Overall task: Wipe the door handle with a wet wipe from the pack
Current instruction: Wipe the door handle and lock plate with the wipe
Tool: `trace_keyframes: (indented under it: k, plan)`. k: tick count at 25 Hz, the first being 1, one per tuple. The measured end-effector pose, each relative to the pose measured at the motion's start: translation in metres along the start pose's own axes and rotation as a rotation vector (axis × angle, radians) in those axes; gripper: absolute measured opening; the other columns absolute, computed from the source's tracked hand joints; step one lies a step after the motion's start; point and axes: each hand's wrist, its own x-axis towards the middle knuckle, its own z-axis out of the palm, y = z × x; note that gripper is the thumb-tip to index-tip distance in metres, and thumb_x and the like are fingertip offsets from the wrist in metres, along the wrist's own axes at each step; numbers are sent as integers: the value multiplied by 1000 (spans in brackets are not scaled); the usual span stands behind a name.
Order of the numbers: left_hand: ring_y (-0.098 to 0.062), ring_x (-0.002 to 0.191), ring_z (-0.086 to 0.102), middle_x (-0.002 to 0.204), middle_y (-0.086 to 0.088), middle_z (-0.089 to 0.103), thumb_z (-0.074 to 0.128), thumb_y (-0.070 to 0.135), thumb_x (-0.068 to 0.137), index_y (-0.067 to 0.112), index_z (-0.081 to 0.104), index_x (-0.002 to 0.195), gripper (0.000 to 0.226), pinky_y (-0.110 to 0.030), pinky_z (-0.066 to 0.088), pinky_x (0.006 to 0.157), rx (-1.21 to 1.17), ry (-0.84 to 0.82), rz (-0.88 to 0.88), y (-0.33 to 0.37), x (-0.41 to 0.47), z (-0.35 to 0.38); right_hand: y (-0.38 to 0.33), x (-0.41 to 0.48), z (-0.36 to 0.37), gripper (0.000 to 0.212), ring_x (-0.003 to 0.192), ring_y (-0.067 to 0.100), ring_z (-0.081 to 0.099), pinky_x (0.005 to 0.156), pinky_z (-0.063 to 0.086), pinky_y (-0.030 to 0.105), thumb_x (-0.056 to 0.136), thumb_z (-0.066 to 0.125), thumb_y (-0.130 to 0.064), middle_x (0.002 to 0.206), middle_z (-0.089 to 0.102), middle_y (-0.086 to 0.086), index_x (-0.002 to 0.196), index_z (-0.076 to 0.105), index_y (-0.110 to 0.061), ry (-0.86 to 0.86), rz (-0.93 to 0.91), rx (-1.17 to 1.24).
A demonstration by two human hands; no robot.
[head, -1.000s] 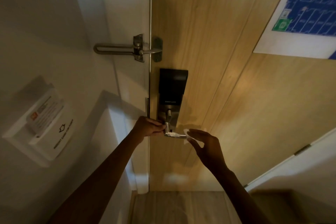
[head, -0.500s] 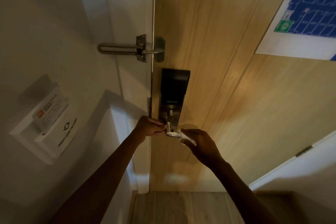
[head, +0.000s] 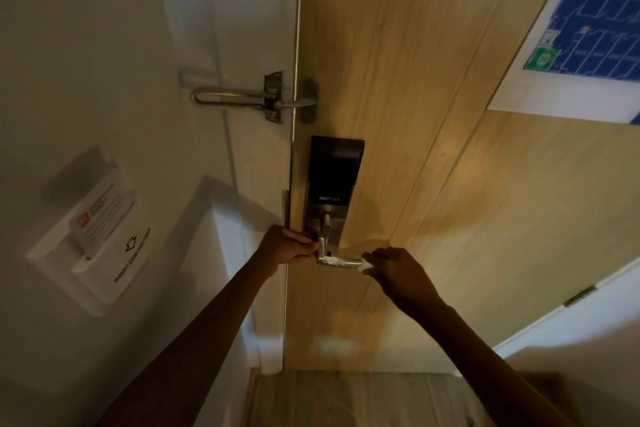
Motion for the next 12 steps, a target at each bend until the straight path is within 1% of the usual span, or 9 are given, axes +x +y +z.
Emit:
trace_keyframes:
  k: [2, 5, 8, 9, 10, 12]
  plan:
    - [-14, 73, 73, 101, -20, 72, 72, -4, 76, -9, 68, 99, 24, -32, 61, 75, 20, -12, 6, -1, 3, 0, -19, 9, 11, 26, 73, 21, 63, 69, 48, 29, 84, 70, -20, 83, 69, 5, 108, 66, -14, -17, -2, -7]
    - [-13, 74, 73, 101, -15, 72, 71, -5, 77, -7, 68, 97, 21, -40, 58, 84, 44, -26, 14, -1, 3, 1, -19, 8, 9, 28, 69, 20, 63, 68, 48, 28, 82, 73, -20, 80, 69, 3, 108, 66, -14, -6, -21, -3]
    - [-27, 90, 72, 104, -23, 70, 71, -5, 76, -9, 67, 100, 24, -41, 57, 85, 55, -24, 20, 0, 1, 0, 6, -4, -3, 25, 66, 19, 64, 65, 45, 25, 78, 77, -20, 76, 70, 2, 102, 69, -17, 28, 9, -7]
    - [-29, 92, 72, 105, -23, 70, 71, -5, 76, -10, 67, 100, 25, -41, 58, 85, 53, -23, 21, 0, 1, 1, 5, -4, -1, 26, 66, 20, 64, 66, 46, 26, 77, 78, -20, 76, 70, 2, 101, 70, -16, 46, 16, -18]
    - [-27, 89, 72, 105, -24, 70, 71, -5, 76, -11, 67, 101, 26, -40, 58, 83, 45, -24, 17, 0, 0, 1, -2, -1, 3, 28, 69, 20, 65, 68, 48, 27, 76, 78, -21, 78, 71, 3, 102, 70, -15, 62, 19, -30]
    - [-17, 77, 74, 104, -22, 70, 70, -6, 77, -13, 65, 102, 26, -34, 60, 77, 21, -27, 7, 0, 1, 0, -23, 6, 14, 32, 76, 21, 66, 73, 51, 30, 80, 75, -24, 85, 71, 4, 109, 67, -13, 54, 14, -14]
